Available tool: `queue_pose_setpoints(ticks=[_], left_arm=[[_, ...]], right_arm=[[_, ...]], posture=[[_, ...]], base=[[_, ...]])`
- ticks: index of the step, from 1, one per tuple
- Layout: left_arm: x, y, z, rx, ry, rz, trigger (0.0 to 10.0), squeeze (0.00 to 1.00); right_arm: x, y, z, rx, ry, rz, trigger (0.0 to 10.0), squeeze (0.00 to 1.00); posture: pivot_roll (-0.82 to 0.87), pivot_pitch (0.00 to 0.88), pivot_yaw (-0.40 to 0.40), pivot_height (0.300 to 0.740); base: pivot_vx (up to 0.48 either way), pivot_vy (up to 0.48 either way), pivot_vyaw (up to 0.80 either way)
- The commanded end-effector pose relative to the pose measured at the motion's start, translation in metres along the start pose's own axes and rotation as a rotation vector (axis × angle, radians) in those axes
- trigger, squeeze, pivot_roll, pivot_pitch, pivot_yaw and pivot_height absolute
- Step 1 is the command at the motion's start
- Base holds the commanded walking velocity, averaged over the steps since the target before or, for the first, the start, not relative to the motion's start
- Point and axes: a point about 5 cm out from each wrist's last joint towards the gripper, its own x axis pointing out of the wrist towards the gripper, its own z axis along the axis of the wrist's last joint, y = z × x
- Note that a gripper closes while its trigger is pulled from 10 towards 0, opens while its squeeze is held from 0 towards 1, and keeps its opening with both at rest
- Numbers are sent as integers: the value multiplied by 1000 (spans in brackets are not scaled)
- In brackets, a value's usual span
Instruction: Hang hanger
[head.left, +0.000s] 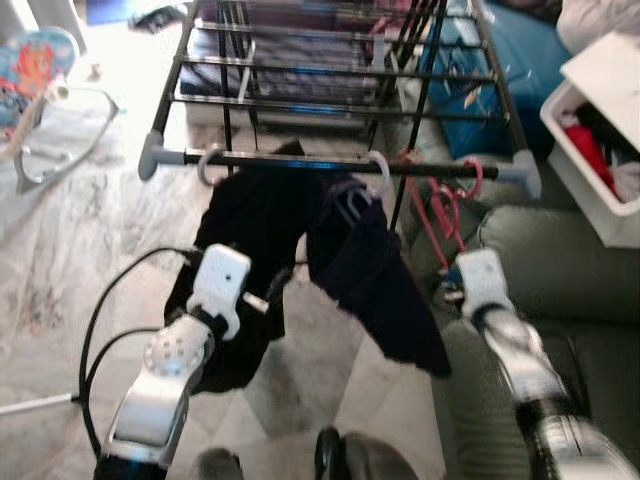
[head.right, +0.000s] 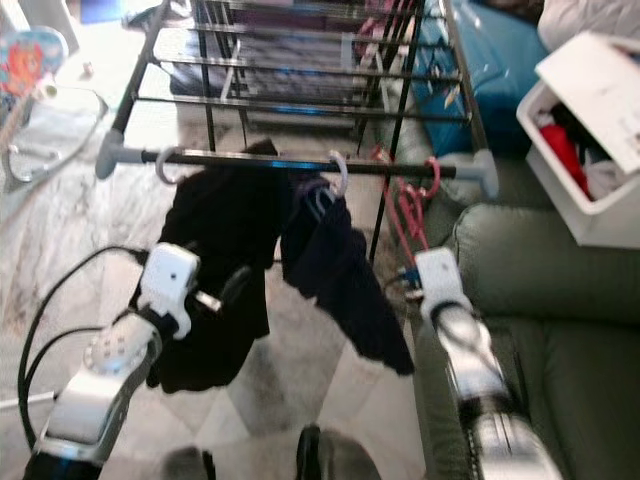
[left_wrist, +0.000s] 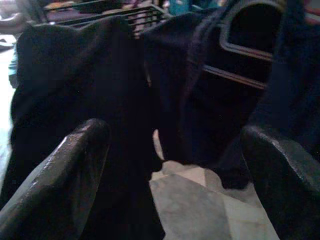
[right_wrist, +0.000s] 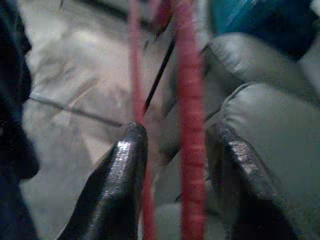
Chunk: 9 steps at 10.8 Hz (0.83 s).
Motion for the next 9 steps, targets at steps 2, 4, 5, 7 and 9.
queue_pose_setpoints(ticks=[2, 4, 5, 7, 9], left_arm=[[-1, -5, -5, -8, 11, -17, 10000, 0], [3, -7, -2, -11, -6, -13, 10000, 0], [3, -8, 0, 3, -22, -19, 10000, 0], [4, -8, 3, 20, -35, -17, 10000, 0], [5, -7, 5, 27, -42, -16, 10000, 0]], right_arm=[[-11, -1, 14, 6, -111, -65, 10000, 1000], [-27, 6, 24, 26, -232, -92, 10000, 1000], [-29, 5, 27, 19, -245, -123, 10000, 1000], [-32, -4, 31, 46, -243, -210, 10000, 1000], [-38, -10, 42, 46, -280, -282, 10000, 1000]], posture=[[-44, 79, -71, 740], [-54, 74, -61, 740], [-53, 74, -62, 740], [-46, 80, -64, 740], [-45, 86, -65, 740]], base=[[0, 0, 0], [0, 0, 0], [0, 0, 0], [0, 0, 0], [0, 0, 0]])
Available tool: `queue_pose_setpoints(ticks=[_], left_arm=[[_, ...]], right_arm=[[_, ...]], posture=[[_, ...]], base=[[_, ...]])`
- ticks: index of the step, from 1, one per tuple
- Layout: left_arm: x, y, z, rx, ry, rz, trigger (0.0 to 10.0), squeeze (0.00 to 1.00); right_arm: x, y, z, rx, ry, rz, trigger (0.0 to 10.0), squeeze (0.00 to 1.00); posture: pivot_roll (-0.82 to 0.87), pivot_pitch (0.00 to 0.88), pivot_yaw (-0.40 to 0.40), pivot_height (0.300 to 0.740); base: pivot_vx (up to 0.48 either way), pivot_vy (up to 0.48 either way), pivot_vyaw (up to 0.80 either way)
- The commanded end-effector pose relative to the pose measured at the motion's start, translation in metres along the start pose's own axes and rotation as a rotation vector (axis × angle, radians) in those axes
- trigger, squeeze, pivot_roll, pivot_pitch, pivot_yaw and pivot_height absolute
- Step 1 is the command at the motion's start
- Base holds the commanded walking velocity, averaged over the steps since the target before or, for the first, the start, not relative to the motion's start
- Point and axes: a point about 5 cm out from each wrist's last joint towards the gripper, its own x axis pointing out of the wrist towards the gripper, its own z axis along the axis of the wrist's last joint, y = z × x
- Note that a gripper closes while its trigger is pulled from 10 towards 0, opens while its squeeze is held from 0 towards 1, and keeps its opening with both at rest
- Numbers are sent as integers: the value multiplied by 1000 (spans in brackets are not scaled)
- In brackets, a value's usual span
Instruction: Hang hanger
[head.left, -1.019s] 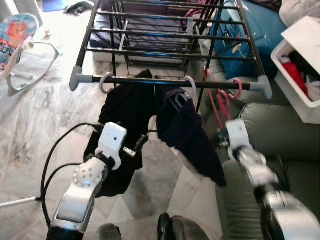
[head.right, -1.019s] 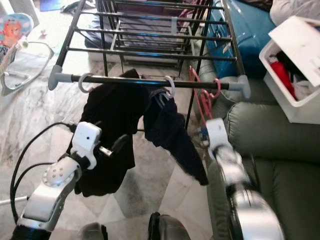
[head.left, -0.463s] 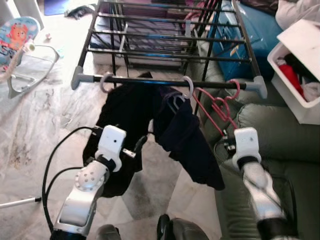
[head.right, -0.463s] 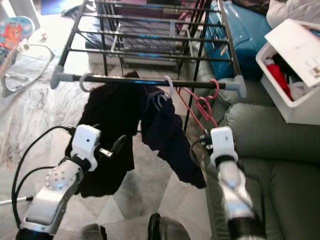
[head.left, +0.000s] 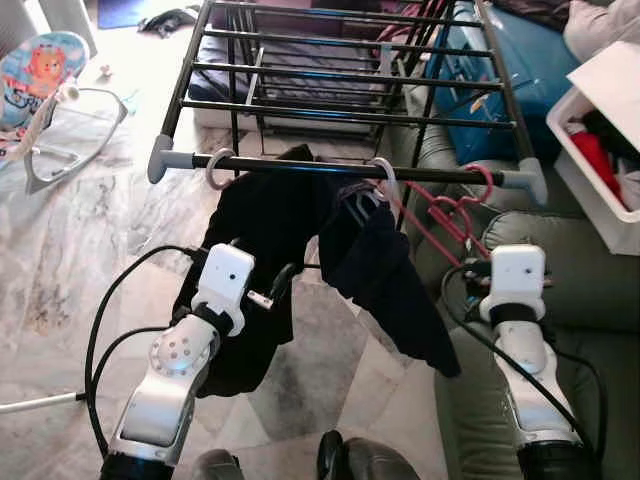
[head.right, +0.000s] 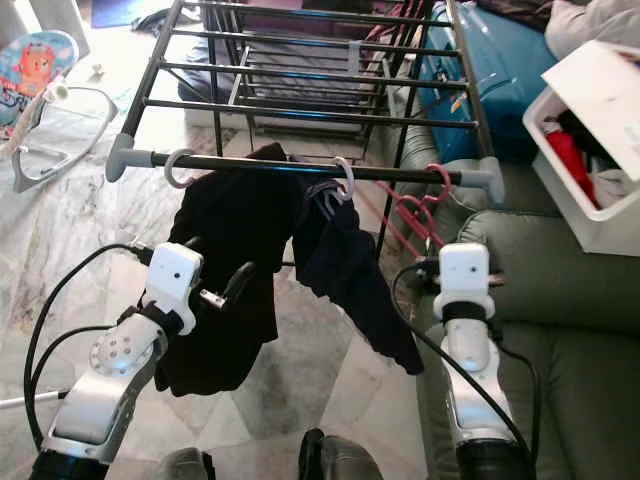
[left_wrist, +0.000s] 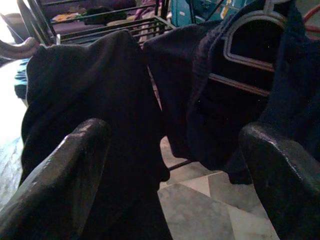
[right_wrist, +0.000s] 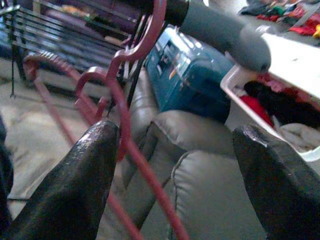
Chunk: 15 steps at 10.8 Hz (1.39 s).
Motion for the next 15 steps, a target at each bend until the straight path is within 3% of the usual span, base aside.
queue_pose_setpoints(ticks=[1, 3, 5, 6, 7, 8, 9, 10, 11, 15], left_arm=[[1, -1, 0, 14, 2, -3, 10000, 0], [2, -2, -1, 15, 3, -13, 10000, 0], [4, -3, 1, 16, -1, -16, 10000, 0], [4, -3, 1, 15, -2, -14, 10000, 0], [4, -3, 1, 15, -3, -13, 10000, 0], [3, -3, 0, 15, 0, -12, 10000, 0], [3, -3, 0, 15, 0, -12, 10000, 0], [4, -3, 0, 17, 0, -15, 10000, 0], [4, -3, 0, 18, 0, -17, 10000, 0], [4, -3, 0, 21, 2, -23, 10000, 0]], right_arm=[[-3, -5, 2, -2, 2, -34, 10000, 1000], [-14, 3, 2, 6, 5, -5, 10000, 1000], [-14, 8, 5, -1, -1, 25, 10000, 996], [-11, 9, 8, 3, -5, 31, 10000, 827], [-10, 10, 10, 4, -14, 41, 10000, 565], [-9, 12, 13, 29, -25, 66, 10000, 369], [-9, 12, 13, 25, -25, 70, 10000, 337], [-9, 13, 12, 23, -17, 76, 10000, 239], [-10, 14, 12, 24, -12, 80, 10000, 24], [-7, 18, 12, 28, -12, 105, 10000, 0]], posture=[[-44, 88, -62, 740], [-52, 91, -60, 740], [-51, 89, -64, 740], [-50, 89, -66, 740], [-49, 88, -67, 740], [-48, 86, -67, 740], [-48, 86, -67, 740], [-51, 85, -66, 740], [-50, 85, -67, 740], [-43, 82, -70, 740]], base=[[0, 0, 0], [0, 0, 0], [0, 0, 0], [-244, 0, 0], [-240, 0, 0], [-259, 0, 0], [-262, 0, 0], [-266, 0, 0], [-281, 0, 0], [-297, 0, 0]])
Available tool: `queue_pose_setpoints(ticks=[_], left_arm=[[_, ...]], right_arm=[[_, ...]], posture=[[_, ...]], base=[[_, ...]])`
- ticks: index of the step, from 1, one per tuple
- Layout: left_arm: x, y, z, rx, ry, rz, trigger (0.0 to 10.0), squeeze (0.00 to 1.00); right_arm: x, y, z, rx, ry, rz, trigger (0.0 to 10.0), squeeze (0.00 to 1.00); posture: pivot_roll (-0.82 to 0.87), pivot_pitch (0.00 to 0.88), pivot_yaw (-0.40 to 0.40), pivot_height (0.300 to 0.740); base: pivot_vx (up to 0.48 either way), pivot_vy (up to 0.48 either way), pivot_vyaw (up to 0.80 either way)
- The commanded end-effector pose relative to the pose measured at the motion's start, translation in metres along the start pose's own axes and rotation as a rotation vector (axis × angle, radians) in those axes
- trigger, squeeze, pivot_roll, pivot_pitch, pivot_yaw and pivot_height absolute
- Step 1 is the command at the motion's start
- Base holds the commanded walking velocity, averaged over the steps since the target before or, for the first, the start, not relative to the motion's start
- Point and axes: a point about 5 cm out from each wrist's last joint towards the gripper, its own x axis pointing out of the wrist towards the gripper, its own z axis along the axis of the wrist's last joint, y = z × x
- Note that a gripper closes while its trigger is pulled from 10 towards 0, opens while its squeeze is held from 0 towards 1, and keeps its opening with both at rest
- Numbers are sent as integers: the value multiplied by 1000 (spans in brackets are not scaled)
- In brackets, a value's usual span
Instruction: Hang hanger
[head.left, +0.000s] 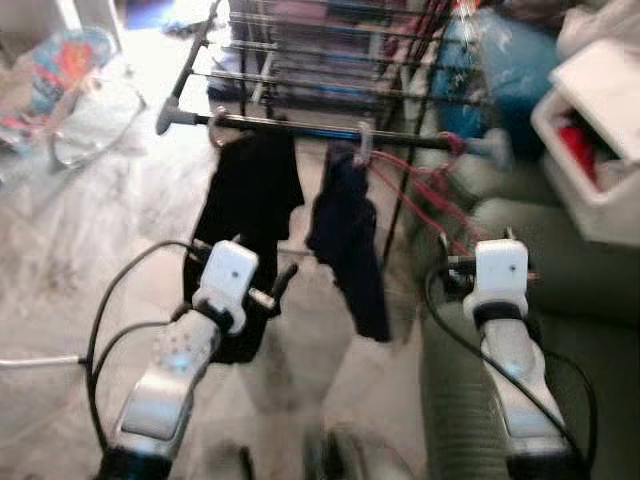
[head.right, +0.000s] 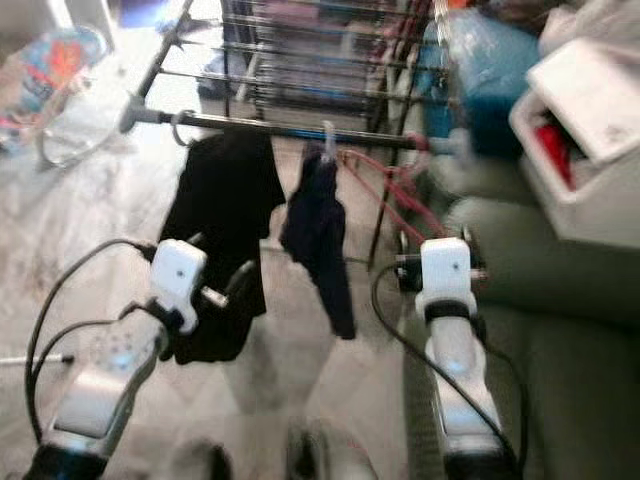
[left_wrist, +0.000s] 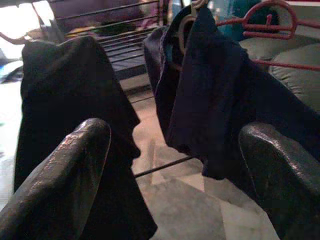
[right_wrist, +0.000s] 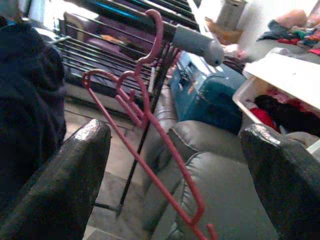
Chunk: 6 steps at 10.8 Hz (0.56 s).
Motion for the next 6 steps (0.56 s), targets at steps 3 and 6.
queue_pose_setpoints(ticks=[3, 6], left_arm=[[1, 0, 2, -2, -10, 1, 10000, 0], [-1, 3, 1, -30, 1, 29, 10000, 0]], right_arm=[[3, 2, -1, 4, 15, 20, 10000, 0], [3, 5, -3, 5, 25, 37, 10000, 0]], posture=[[-39, 90, -76, 740], [-38, 92, -78, 740]], base=[[-199, 0, 0], [0, 90, 0]])
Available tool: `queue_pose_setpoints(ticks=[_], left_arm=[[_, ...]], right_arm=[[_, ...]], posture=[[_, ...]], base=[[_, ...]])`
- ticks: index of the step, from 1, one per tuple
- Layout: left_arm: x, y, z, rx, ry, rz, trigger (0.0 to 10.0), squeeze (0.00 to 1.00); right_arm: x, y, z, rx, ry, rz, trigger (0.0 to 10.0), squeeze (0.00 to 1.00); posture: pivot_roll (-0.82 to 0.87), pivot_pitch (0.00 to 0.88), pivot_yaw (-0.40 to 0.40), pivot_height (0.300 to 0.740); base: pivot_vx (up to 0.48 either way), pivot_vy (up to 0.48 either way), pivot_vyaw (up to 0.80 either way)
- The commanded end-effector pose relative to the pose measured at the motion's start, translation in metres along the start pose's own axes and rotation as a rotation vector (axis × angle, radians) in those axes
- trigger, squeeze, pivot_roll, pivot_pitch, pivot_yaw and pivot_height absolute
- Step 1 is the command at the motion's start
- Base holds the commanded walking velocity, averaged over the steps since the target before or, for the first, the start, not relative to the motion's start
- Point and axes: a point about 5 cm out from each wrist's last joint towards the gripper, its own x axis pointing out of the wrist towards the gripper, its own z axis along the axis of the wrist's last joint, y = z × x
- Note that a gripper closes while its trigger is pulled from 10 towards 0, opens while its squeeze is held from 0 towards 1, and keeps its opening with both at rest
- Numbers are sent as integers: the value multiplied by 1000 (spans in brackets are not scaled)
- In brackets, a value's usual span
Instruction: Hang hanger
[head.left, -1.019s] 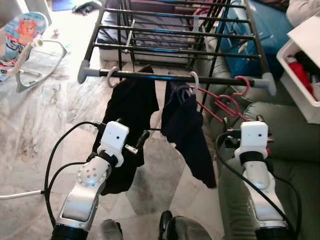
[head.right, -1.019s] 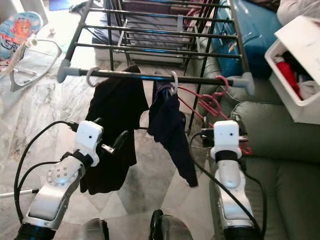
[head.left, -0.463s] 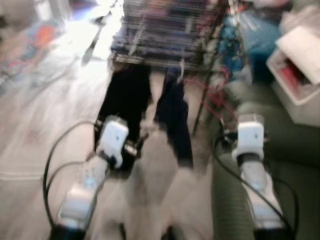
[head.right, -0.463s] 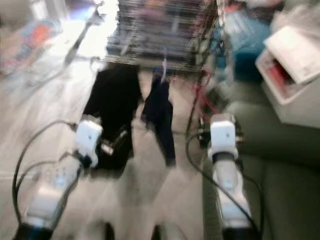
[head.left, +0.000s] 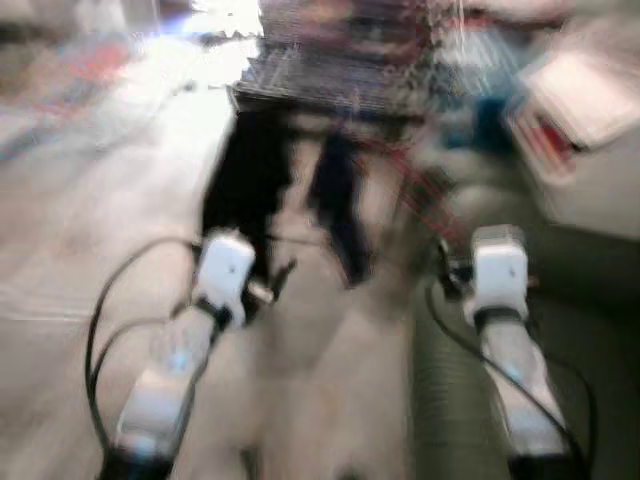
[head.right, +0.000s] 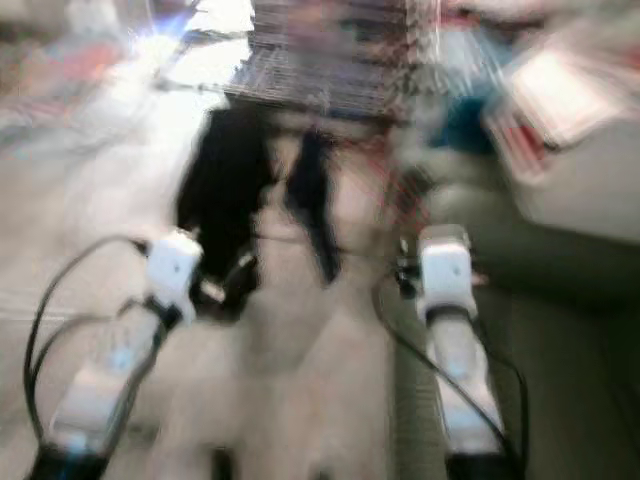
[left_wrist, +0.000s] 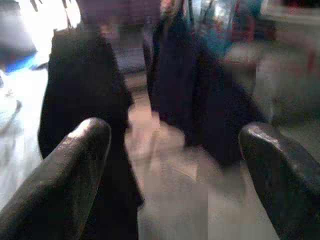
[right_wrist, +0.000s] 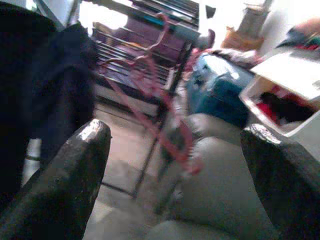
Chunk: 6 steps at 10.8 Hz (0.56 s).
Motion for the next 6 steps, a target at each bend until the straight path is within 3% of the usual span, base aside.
queue_pose_setpoints(ticks=[1, 3, 6], left_arm=[[4, 1, 9, 9, -25, -1, 10000, 0], [5, 1, 11, 4, -29, 0, 10000, 0], [6, 0, 12, 6, -29, 3, 10000, 0]], right_arm=[[-1, -3, -3, -3, 20, -6, 10000, 0], [2, 4, 0, -8, -5, 37, 10000, 0], [6, 9, 4, 0, -20, 63, 10000, 0]], posture=[[-32, 98, -80, 740], [-27, 101, -77, 740], [-19, 103, -79, 740]], base=[[0, 480, 0], [0, 480, 0], [0, 480, 800]])
